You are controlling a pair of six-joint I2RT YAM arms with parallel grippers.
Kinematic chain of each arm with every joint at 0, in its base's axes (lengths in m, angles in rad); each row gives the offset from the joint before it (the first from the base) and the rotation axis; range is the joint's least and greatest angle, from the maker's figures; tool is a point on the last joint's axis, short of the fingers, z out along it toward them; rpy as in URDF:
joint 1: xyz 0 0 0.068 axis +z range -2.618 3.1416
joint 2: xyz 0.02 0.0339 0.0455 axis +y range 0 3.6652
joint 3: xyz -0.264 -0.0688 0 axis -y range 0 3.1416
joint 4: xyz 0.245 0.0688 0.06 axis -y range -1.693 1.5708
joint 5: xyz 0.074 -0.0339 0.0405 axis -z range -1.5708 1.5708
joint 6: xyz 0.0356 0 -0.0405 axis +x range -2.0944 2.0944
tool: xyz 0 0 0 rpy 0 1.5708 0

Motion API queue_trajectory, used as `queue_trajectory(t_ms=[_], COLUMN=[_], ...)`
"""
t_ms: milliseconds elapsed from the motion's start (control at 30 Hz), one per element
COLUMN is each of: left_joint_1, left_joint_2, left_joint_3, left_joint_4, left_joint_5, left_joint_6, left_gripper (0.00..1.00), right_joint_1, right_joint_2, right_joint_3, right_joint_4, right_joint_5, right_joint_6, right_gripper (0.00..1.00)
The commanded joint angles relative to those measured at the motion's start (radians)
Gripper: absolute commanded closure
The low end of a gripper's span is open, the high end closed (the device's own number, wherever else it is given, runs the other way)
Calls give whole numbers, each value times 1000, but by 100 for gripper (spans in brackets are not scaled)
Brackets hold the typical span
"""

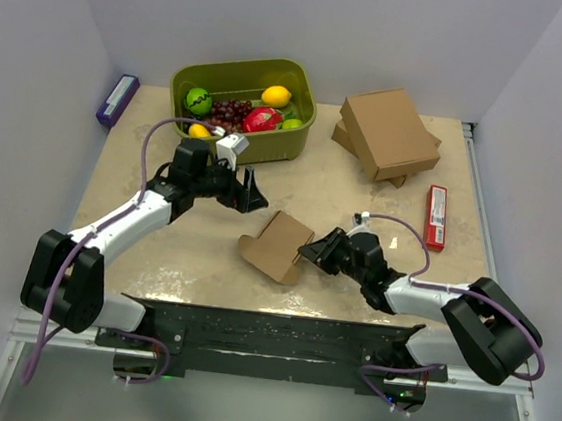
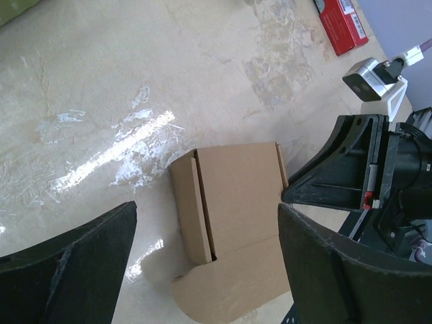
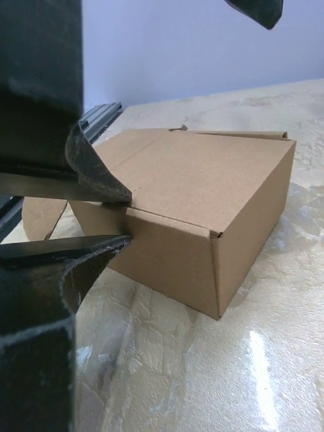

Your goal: Fold the paper box

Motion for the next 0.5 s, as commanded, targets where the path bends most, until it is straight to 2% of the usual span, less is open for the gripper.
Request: queue_trajectory(t_ms=[0,267,467], left_joint_1=[7,4,-10], left_joint_2=[4,21,32], left_joint_3=[-10,-32,-101], left_joint_4=[37,47,156], left_joint_5=[29,52,107], left_joint_6=[7,-16,-94], left_gripper=[11,12,11], right_joint_1=[-2,-2,0], right_joint_2=[-18,-94,-99], right_joint_3=[-40,-87,-95], right_joint_4=[-11,-67,-73], right_joint_5=[42,69,75], right_joint_6=[-1,7,4], right_gripper=[74,74,75])
